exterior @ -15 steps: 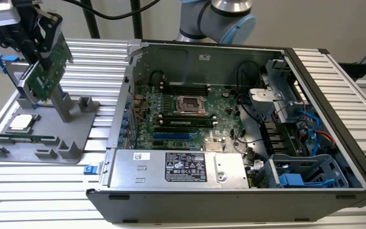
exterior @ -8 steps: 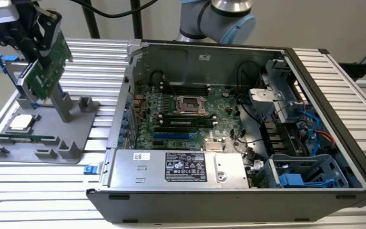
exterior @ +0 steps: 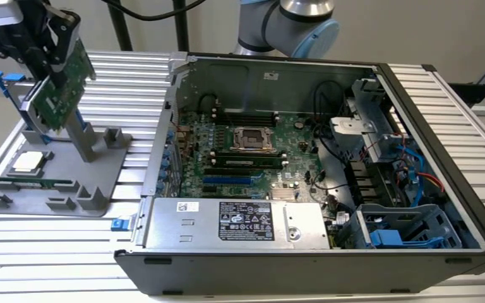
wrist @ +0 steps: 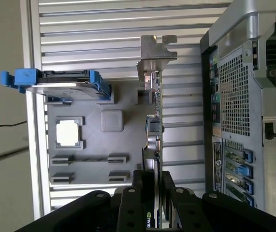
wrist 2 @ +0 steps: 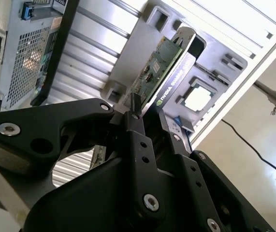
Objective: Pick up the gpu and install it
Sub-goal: 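Pick up the gpu and move the gpu toward the slot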
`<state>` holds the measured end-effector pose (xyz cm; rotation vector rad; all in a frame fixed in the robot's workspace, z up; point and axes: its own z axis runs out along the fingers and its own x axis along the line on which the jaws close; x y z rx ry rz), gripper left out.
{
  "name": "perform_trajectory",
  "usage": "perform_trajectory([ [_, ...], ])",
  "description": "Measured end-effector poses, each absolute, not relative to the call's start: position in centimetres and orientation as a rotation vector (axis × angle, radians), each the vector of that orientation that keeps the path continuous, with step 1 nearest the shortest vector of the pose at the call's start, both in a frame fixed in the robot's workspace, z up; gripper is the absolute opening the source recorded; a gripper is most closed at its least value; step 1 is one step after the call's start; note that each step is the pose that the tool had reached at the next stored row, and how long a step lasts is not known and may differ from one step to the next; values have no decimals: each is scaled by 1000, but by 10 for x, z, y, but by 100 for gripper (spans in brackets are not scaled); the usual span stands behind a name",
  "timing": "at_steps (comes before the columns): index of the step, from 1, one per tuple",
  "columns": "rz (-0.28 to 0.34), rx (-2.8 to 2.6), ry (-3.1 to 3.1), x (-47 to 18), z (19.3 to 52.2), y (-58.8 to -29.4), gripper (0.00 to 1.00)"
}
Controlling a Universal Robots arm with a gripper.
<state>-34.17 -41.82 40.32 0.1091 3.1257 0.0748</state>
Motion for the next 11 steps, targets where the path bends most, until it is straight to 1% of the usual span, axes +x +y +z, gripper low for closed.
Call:
perform_trajectory([
  [11,75,109,3126,-342,409,-418,0],
])
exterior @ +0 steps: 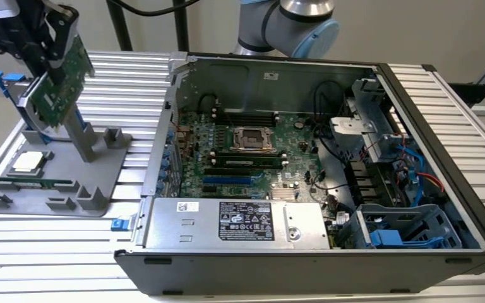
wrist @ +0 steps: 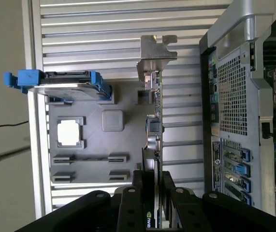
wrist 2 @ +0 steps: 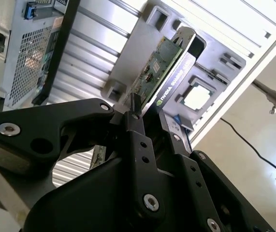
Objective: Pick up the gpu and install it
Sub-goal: 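Pick up the gpu and move the gpu toward the slot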
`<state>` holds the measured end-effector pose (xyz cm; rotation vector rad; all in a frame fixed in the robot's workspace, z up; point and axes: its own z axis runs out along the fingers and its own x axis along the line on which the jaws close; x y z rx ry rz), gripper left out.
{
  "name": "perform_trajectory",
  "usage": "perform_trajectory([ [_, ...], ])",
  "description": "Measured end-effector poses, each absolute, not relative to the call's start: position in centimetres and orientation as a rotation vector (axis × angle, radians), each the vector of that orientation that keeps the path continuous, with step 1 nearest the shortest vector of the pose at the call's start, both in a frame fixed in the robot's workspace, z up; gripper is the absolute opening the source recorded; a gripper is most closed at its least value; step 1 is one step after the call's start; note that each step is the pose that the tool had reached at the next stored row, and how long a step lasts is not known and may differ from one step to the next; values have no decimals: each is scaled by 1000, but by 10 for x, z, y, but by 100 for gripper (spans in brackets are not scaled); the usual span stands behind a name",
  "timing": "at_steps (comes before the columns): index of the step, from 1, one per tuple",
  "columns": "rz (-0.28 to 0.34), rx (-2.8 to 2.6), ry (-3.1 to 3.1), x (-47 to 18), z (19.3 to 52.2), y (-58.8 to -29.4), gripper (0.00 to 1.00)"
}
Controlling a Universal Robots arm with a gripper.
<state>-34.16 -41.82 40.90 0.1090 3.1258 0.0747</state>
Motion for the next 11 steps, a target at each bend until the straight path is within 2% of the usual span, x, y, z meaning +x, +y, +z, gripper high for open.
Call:
perform_trajectory([
  [11,75,109,3126,-342,417,-418,0],
])
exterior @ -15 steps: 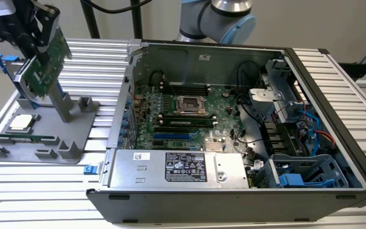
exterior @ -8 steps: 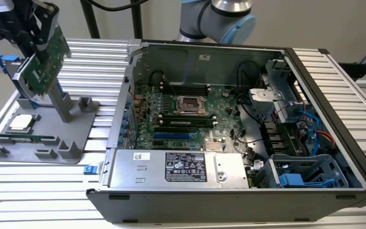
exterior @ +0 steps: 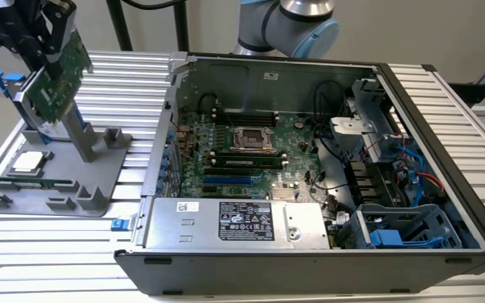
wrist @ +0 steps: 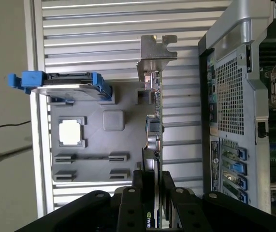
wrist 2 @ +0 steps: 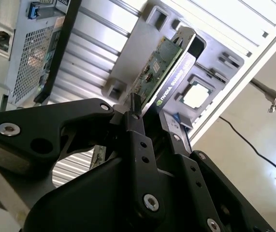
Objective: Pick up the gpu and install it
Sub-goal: 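Pick up the gpu and move the gpu toward the slot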
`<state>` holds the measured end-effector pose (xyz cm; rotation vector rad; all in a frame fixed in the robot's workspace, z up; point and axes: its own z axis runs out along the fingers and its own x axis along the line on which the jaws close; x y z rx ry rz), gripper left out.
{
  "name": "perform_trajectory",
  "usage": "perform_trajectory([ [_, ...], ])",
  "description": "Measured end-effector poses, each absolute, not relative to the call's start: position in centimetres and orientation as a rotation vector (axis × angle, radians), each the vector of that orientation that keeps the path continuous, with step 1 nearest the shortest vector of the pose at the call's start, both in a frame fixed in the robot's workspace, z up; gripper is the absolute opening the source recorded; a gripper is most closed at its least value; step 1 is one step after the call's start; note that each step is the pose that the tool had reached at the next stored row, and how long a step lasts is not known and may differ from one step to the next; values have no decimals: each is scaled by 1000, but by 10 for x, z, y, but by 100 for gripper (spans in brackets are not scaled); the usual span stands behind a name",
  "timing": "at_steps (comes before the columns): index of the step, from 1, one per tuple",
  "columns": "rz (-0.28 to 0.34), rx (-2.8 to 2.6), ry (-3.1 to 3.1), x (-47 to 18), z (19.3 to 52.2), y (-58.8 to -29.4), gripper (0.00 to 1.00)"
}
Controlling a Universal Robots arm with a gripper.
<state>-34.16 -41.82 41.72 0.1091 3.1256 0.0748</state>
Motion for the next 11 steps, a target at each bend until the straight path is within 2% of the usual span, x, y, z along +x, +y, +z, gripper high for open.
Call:
perform_trajectory([
  [11,75,109,3126,-342,427,-418,0],
])
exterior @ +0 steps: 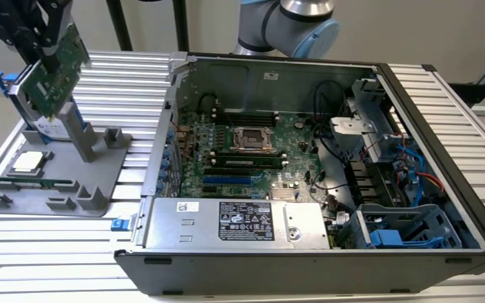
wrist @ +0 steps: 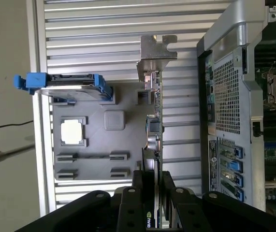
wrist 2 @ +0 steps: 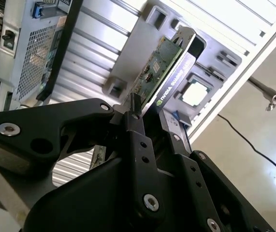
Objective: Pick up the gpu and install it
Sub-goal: 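Pick up the gpu and move the gpu toward the slot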
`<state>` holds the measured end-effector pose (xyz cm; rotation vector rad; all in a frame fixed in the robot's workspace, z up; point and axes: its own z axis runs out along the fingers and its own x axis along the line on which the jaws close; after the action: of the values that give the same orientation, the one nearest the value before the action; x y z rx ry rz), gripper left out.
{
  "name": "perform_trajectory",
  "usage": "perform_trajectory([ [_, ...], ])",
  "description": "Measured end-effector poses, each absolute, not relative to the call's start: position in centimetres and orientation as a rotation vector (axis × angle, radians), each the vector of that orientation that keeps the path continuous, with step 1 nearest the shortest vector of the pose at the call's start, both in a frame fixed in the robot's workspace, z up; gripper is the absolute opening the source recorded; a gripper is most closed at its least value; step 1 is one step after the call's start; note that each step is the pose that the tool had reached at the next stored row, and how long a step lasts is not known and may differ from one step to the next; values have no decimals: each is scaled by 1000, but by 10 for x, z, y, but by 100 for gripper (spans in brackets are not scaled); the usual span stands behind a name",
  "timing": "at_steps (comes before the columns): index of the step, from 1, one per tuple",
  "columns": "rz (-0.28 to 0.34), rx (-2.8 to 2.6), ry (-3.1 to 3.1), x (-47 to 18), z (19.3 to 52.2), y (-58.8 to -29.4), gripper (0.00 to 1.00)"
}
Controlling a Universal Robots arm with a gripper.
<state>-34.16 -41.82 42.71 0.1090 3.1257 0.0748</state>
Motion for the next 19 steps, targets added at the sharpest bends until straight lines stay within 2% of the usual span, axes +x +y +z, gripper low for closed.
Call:
perform_trajectory([
  [19,75,109,3126,-342,434,-418,0],
])
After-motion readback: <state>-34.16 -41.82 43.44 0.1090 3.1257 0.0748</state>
